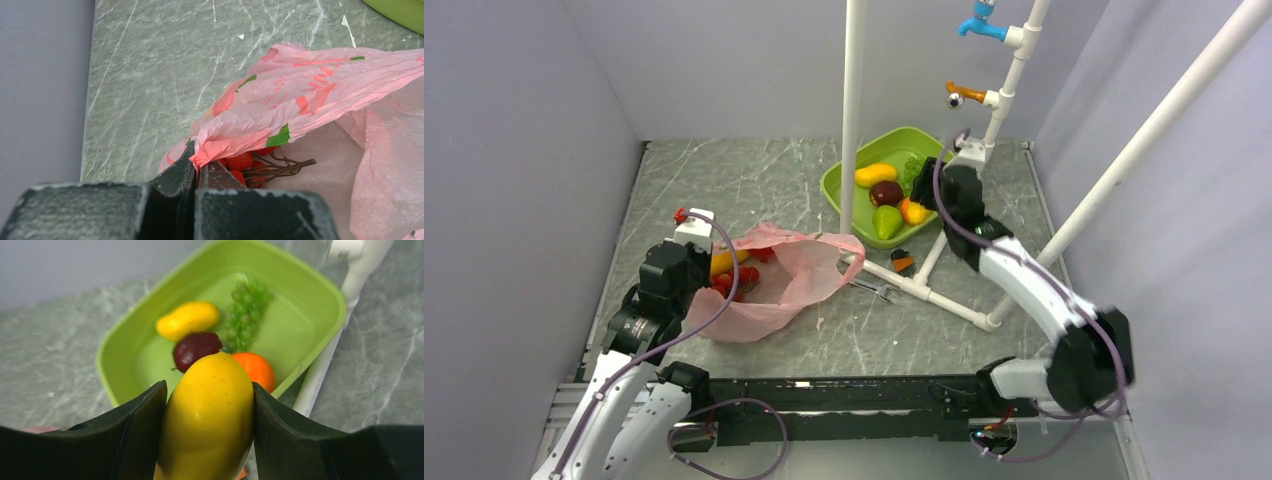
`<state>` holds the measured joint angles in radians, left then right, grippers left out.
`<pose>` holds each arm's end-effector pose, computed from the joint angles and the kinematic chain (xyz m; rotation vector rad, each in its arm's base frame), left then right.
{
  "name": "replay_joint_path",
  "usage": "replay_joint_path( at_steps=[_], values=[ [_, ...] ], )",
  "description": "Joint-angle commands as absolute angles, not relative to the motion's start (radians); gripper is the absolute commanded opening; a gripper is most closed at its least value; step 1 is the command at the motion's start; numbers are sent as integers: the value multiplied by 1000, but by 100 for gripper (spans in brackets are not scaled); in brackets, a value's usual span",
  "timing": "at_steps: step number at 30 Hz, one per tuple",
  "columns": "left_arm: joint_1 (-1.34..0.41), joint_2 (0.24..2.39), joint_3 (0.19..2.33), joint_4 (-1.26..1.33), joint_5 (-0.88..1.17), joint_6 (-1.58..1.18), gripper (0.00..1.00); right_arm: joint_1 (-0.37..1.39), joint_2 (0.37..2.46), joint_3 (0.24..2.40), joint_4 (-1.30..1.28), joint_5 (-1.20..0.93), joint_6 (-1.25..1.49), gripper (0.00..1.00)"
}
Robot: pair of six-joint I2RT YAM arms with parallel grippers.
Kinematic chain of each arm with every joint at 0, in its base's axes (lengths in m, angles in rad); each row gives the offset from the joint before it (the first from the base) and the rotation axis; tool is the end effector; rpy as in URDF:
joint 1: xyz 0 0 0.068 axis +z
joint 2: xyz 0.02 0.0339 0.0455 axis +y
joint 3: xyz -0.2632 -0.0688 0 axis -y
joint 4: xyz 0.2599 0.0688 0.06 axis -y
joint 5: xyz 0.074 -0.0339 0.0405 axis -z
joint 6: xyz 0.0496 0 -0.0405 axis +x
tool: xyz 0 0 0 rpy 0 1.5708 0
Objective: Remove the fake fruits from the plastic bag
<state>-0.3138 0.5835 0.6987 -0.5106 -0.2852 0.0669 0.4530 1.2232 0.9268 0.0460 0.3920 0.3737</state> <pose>0.1602 -0.0373 0.3011 0.1851 1.9424 0.1174 0.2893 0.1197 0.3127 0.2044 1.7963 0.2324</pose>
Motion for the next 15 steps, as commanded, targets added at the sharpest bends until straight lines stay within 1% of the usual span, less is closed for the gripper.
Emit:
replay_joint_path(
  at_steps=[1, 4, 7, 10, 11, 15],
  values=[
    [-316, 586, 706, -475, -277, 71, 0, 349, 1492, 1141, -124, 71, 442, 0],
    [-316, 584, 703, -472, -279, 70, 0, 348, 1630, 1253, -166, 48, 426, 0],
    [-316, 587, 704, -473, -279, 71, 0, 348, 1725, 1314, -169, 15, 428, 0],
    [-316, 589, 703, -468, -276, 72, 0, 352, 1813, 1409, -229, -34, 428, 0],
    [-316, 591, 704, -467, -276, 73, 0, 356, 1834, 1428, -238, -48, 428, 2],
    [-316, 597, 706, -468, -276, 74, 0, 384, 1871, 1463, -242, -55, 418, 18]
  ],
)
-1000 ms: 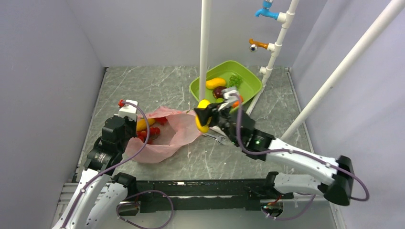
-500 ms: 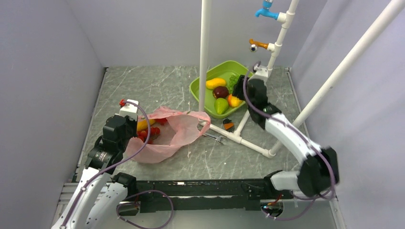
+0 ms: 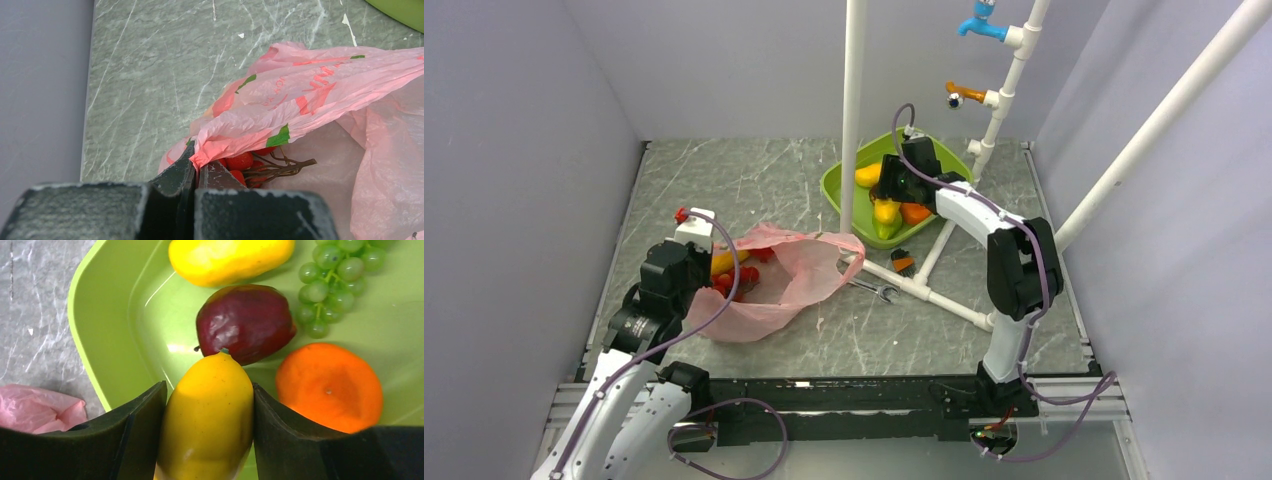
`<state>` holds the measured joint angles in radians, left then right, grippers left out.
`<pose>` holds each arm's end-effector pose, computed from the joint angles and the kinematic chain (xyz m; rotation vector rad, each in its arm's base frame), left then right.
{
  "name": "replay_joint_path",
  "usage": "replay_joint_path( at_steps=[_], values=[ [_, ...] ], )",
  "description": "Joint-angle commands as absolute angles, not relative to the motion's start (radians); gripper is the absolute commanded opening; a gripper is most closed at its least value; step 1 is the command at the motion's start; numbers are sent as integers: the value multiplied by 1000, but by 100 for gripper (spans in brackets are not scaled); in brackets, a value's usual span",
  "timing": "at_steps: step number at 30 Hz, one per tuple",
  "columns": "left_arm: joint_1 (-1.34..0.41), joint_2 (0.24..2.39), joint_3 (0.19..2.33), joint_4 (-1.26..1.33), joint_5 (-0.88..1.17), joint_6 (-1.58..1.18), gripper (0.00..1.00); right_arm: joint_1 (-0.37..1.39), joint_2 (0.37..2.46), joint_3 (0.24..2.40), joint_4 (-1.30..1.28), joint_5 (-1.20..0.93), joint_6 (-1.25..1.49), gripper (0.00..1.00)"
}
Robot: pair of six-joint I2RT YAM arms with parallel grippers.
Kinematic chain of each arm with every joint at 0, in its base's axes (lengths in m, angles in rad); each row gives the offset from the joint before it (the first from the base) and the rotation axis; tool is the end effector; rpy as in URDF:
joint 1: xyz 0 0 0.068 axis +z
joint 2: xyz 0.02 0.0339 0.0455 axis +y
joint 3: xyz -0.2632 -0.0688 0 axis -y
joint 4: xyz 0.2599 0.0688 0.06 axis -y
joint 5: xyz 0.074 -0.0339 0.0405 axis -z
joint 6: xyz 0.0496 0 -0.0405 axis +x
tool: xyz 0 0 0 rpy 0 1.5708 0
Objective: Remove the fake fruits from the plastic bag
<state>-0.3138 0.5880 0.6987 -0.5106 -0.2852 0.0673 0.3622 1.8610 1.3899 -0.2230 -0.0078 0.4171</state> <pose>0.1610 -0.0376 0.3005 0.1868 1.9466 0.1187 0.4199 0.1595 0.2221 0.0589 2.2991 0.4178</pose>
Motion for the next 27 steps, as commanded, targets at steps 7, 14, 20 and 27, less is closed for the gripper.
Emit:
replay_joint_path(
  at_steps=[7, 14, 20, 27],
  values=[
    [-316, 590, 704, -465, -276, 74, 0, 403, 1878, 1506, -262, -33, 400, 60],
    [-316, 585, 704, -469, -276, 72, 0, 410, 1869, 1488, -268, -31, 389, 80],
    [-316, 585, 706, -474, -277, 71, 0, 415, 1821, 1416, -252, -21, 395, 84],
    [-316, 589, 707, -469, -272, 72, 0, 421, 1647, 1181, -150, -8, 440, 83]
  ],
)
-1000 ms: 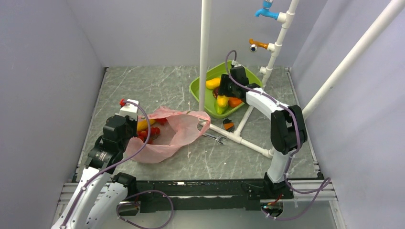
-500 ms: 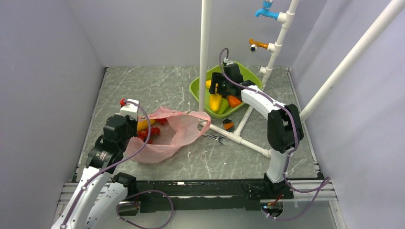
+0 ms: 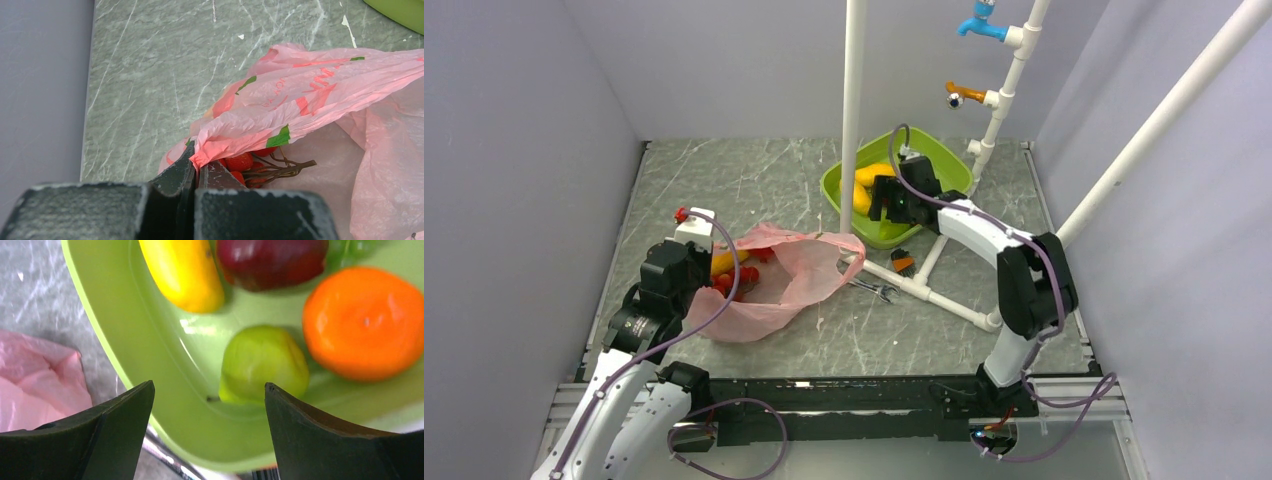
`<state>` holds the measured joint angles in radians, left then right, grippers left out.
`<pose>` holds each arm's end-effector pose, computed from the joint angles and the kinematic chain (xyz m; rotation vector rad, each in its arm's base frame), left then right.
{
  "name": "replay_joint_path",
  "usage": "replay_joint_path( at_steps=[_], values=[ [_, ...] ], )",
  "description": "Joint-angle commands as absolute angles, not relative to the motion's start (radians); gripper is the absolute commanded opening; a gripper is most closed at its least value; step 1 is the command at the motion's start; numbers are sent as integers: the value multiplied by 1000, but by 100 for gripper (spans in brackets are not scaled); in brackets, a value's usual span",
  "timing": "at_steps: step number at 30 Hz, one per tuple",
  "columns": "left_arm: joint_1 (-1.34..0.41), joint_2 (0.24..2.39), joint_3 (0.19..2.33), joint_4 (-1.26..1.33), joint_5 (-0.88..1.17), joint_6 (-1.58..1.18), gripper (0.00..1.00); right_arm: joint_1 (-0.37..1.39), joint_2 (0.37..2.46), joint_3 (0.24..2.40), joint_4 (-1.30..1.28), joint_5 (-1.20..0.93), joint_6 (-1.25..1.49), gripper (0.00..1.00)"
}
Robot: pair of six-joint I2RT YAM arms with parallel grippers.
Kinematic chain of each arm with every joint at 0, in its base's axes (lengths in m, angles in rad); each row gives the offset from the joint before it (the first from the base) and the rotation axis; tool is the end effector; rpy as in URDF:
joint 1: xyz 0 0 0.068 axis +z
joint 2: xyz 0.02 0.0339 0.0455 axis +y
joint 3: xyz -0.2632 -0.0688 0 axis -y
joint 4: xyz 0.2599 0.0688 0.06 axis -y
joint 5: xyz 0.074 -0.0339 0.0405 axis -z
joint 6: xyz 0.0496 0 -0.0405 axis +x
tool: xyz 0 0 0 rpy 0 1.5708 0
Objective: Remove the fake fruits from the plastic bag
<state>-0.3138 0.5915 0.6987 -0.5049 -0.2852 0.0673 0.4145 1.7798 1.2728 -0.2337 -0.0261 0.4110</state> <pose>0.1618 -0.0378 0.3006 0.1861 1.9445 0.1182 0.3859 0.1712 0.2138 -0.0177 2.3537 0.4442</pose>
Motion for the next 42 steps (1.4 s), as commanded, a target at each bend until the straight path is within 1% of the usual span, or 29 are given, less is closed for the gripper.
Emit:
replay_joint_path(
  at_steps=[1, 8, 12, 14, 17, 21, 23, 25, 29, 33, 36, 37, 39, 42],
  values=[
    [-316, 590, 707, -469, -271, 73, 0, 424, 1621, 1135, -139, -6, 443, 83],
    [-316, 596, 709, -471, -272, 73, 0, 462, 1377, 864, -31, -22, 471, 84],
    [-316, 578, 706, -470, -277, 72, 0, 506, 1300, 739, -5, -36, 507, 85],
    [-316, 568, 704, -470, -278, 71, 0, 542, 1295, 712, -19, -65, 515, 84],
    [-316, 564, 705, -470, -276, 70, 0, 656, 1261, 680, -77, 8, 503, 84],
    [-316, 573, 713, -476, -266, 70, 0, 764, 1125, 580, -33, 5, 538, 82],
    [-316, 568, 713, -478, -266, 68, 0, 806, 1030, 547, -6, 5, 534, 85],
    [-316, 559, 709, -476, -265, 67, 0, 854, 924, 546, 45, -31, 494, 86],
    [-316, 554, 710, -475, -267, 68, 0, 960, 831, 631, 89, -45, 413, 88],
    [-316, 549, 710, -480, -265, 65, 0, 1046, 864, 734, 128, -76, 346, 91],
    [-316, 546, 707, -479, -266, 64, 0, 1096, 991, 829, 130, -110, 309, 92],
    [-316, 548, 708, -481, -266, 64, 0, 1108, 1045, 872, 119, -110, 310, 92],
    [-316, 553, 709, -481, -263, 64, 0, 1136, 1177, 955, 74, -51, 337, 86],
    [-316, 559, 707, -480, -242, 68, 0, 1164, 1334, 1013, 96, -4, 371, 80]
  ],
)
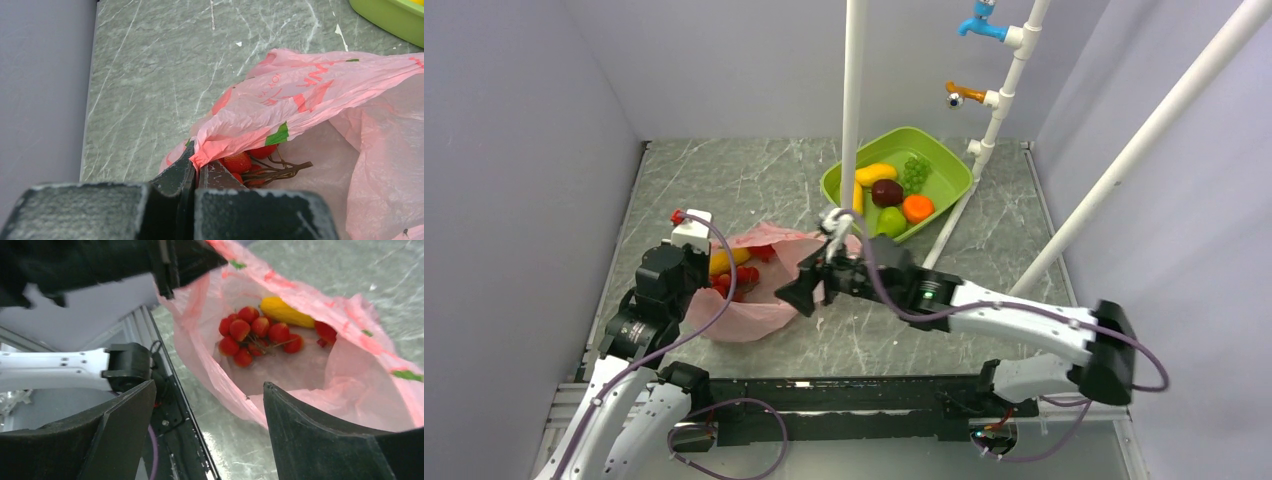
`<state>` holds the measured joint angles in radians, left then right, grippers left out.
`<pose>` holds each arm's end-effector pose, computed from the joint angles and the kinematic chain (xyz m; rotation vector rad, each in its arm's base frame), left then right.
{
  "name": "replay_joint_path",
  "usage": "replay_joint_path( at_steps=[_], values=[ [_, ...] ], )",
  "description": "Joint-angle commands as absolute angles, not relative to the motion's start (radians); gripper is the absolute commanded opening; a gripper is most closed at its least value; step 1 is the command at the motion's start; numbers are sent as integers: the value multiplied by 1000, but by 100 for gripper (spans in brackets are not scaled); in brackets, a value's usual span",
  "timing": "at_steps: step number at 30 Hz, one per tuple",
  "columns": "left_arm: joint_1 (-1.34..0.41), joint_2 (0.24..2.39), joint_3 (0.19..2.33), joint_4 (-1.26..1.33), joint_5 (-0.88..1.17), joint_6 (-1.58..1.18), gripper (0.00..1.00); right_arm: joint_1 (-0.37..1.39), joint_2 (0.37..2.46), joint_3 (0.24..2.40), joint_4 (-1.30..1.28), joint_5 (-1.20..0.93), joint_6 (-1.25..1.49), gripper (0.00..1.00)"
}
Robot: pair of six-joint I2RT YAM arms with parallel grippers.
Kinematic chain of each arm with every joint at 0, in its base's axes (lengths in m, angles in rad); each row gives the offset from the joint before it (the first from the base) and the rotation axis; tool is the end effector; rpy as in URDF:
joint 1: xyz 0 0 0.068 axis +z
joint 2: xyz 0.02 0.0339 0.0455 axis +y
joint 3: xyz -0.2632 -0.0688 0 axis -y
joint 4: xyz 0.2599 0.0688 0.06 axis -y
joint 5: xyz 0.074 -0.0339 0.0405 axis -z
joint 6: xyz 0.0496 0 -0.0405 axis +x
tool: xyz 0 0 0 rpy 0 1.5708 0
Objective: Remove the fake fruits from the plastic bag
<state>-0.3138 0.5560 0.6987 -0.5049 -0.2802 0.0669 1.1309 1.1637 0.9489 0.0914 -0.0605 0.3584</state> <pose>0.1554 -0.0360 0.3057 0.1788 1.9113 0.1049 0.1272 0.2773 0.3432 -0.7365 1.6808 1.1394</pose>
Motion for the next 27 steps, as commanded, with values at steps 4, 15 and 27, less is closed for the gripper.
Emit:
replay_joint_path(
  at_steps=[4, 15, 27],
  values=[
    [-319, 563, 703, -469, -187, 78, 0, 1174, 1487, 1042, 186, 119, 398, 77],
    [-401, 609, 695, -459, -105, 102, 0, 1172, 1882, 1163, 463, 250, 342, 72],
    [-426, 623, 704, -483, -333, 90, 0, 1328, 1936, 952, 744, 251, 363, 85]
  ],
)
